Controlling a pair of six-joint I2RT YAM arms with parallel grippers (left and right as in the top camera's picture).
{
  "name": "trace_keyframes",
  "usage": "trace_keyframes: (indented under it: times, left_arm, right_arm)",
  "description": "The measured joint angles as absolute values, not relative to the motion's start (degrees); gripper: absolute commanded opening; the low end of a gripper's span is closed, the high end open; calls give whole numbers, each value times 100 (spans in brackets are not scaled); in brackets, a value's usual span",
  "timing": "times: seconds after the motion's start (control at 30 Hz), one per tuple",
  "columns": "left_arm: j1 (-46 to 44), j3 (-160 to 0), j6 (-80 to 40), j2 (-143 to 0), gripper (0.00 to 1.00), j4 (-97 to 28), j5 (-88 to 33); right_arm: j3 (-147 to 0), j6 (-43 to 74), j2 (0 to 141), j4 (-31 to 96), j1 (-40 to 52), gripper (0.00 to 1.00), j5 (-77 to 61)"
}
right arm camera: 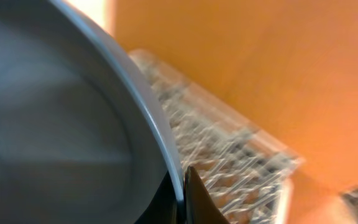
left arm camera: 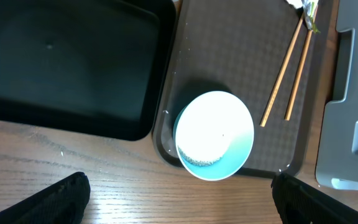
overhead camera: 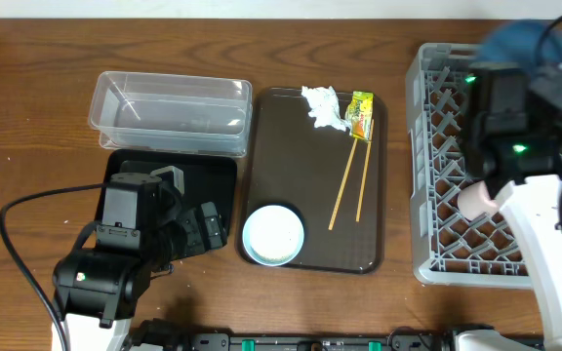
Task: Sort waste into correct bins and load items into the dishwasher rack
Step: 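Lift the teal plate and stand it in the dish rack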
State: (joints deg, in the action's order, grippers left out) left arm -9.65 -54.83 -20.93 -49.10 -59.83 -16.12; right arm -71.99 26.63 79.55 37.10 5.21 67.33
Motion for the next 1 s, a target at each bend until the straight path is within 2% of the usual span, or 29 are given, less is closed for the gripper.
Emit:
trace_keyframes:
  times: [0.13, 0.33, 0.77, 1.0]
  left_arm:
    - [-965, -5483, -2093, -4910, 96, -5981, -1612]
    - [-965, -5483, -2093, -4910, 96, -5981, -1612]
    - [-965, -5483, -2093, -4910, 96, -5983, -1612]
    - [-965, -5483, -2093, -4910, 96, -5983, -1612]
  right_arm:
    - [-7199, 2167, 8025, 3175, -132, 1, 7463]
    - [-7199, 1164, 8442, 2515, -967, 1, 7548]
    - [-7199, -812, 9695, 1221, -993, 1, 7522]
    - [-7199, -1109, 9946, 1216, -587, 1, 7607]
